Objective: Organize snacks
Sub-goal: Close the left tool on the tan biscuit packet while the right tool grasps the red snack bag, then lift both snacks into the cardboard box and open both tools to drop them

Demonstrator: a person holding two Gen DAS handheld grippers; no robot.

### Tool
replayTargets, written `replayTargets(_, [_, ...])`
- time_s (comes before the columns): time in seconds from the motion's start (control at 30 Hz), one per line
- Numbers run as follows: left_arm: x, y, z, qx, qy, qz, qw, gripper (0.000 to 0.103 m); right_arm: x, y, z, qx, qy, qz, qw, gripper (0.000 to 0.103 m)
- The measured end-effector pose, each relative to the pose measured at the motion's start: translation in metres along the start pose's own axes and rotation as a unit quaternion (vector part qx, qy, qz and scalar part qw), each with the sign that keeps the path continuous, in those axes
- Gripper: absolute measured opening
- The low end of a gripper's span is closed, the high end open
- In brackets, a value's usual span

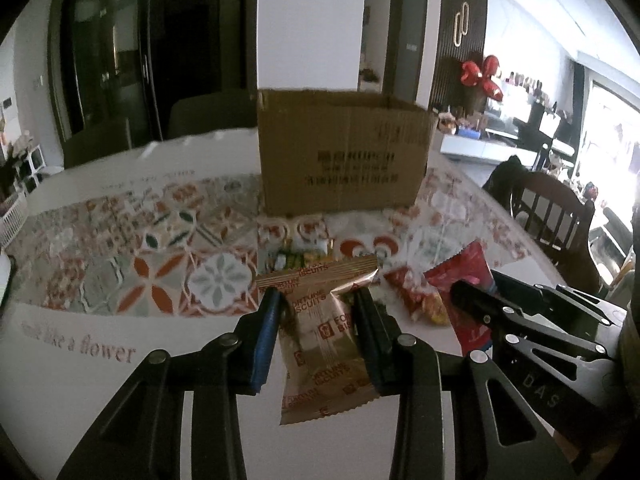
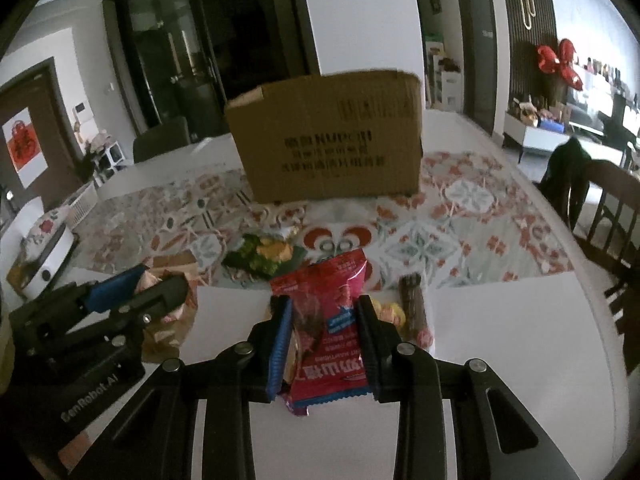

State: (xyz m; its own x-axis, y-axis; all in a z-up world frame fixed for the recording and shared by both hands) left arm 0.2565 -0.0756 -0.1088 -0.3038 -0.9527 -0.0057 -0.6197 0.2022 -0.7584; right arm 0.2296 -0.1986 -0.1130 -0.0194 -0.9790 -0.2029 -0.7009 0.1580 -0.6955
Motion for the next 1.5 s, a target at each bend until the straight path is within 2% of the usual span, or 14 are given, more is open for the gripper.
replayTargets(0.4, [-0.007, -0.059, -0.002, 0.045, 0.006, 0.006, 0.9989, 0.037, -0.002, -0.067, -0.012, 0.062, 0.006, -0.017, 0.998, 0.033])
replayTargets(0.7, [-0.010, -0.109, 0.005, 0.075, 0.001, 0.027, 0.9968, 0.037, -0.002, -0.113, -0.002, 0.087, 0.011, -0.034, 0.996, 0.033])
replayTargets(0.97, [-0.010, -0.158, 0.027, 0.080, 0.013, 0.043, 0.9958, 0.037, 0.004, -0.166, 0.014, 0.101, 0.011, -0.042, 0.994, 0.033])
replayTargets(1.1, [-0.009, -0.184, 0.049, 0.069, 0.018, 0.055, 0.9959, 0.037, 0.007, -0.192, 0.031, 0.087, 0.005, -0.051, 0.995, 0.033])
replayTargets(1.3, [-0.011, -0.212, 0.086, 0.033, 0.033, 0.047, 0.9978, 0.037, 0.015, -0.222, 0.061, 0.057, -0.006, -0.043, 0.997, 0.033])
replayTargets(1.5, [-0.012, -0.230, 0.121, -0.002, 0.040, 0.033, 0.9987, 0.037, 0.020, -0.236, 0.089, 0.034, -0.001, -0.044, 0.998, 0.033])
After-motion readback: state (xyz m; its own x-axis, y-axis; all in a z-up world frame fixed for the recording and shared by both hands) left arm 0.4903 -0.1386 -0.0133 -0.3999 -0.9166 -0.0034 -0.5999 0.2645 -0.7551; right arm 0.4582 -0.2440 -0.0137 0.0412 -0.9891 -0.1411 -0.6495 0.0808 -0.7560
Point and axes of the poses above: each gripper's, at about its wrist camera, not at the fingertips, and z roughly the way its jaws point, x to its right, y to its underside, the point moved 9 cm from there along z, roughly the way its jaws point, and after that the axes turned 4 degrees about z, right-handed, at the moved point
